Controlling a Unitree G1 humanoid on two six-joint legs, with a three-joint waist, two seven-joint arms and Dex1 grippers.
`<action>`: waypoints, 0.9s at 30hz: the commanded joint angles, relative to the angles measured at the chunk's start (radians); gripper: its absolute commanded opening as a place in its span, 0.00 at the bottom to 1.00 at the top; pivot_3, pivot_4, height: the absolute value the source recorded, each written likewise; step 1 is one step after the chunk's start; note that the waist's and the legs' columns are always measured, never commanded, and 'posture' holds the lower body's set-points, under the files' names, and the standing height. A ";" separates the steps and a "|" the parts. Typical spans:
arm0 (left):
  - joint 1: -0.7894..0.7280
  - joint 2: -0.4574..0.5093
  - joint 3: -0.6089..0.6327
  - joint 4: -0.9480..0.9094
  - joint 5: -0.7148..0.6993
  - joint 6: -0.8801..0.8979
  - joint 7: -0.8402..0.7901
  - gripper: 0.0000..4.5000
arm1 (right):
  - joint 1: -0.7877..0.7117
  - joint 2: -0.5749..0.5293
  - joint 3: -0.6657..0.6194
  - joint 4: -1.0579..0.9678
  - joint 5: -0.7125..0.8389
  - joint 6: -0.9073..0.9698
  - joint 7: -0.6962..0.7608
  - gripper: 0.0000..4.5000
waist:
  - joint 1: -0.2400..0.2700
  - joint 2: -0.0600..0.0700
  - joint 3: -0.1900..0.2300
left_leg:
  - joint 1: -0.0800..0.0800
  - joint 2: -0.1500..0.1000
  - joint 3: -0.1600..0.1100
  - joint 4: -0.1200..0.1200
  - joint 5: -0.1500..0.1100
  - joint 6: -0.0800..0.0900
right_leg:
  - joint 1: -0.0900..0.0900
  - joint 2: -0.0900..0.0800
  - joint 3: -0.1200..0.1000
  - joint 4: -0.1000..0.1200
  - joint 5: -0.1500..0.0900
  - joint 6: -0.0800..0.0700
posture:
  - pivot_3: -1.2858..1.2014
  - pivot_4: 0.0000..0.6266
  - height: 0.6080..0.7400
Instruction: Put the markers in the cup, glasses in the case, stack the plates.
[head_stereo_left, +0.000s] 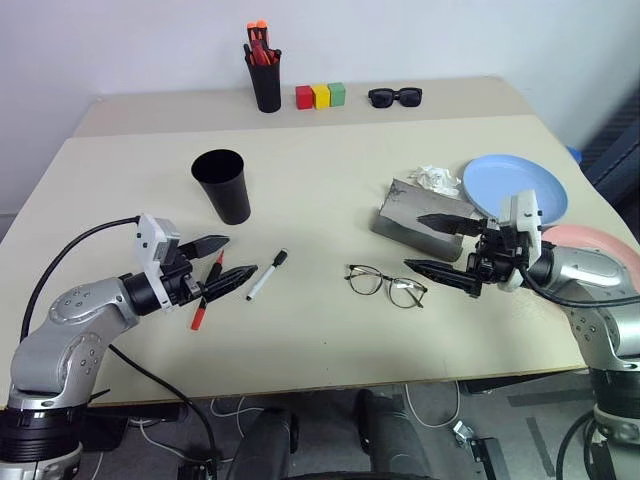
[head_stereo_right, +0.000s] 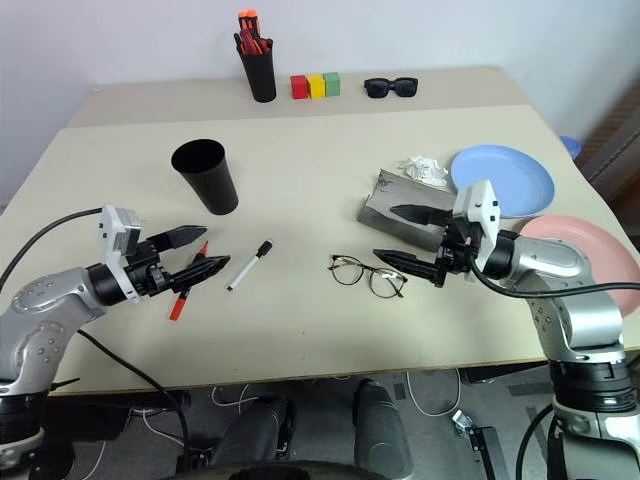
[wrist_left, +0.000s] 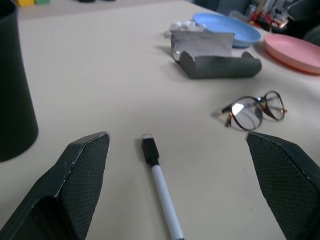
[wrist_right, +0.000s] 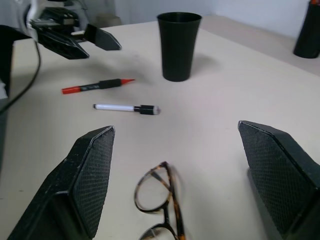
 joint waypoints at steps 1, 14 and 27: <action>-0.030 -0.007 0.004 0.026 0.038 -0.056 0.018 1.00 | -0.045 -0.016 -0.012 0.002 -0.008 -0.023 0.001 0.89 | 0.000 0.000 0.000 | 0.000 0.000 0.000 0.000 0.000 0.000 | 0.000 0.000 0.000 0.000 0.000 0.000 | 0.52 0.24 1.00; 0.073 0.062 0.170 -0.037 0.103 0.132 0.301 1.00 | -0.168 0.079 0.097 0.109 -0.080 -0.100 0.012 0.89 | -0.004 0.000 0.000 | 0.000 0.001 0.000 0.000 0.000 0.001 | -0.001 0.000 0.000 0.000 0.000 0.000 | 0.52 0.24 1.00; -0.075 0.012 0.212 -0.137 -0.061 0.628 0.557 1.00 | -0.185 0.159 0.125 0.027 -0.051 -0.078 -0.043 0.89 | 0.000 -0.002 -0.001 | 0.000 0.000 -0.003 0.000 0.000 0.000 | 0.000 0.001 -0.001 0.000 0.001 0.001 | 0.52 0.24 1.00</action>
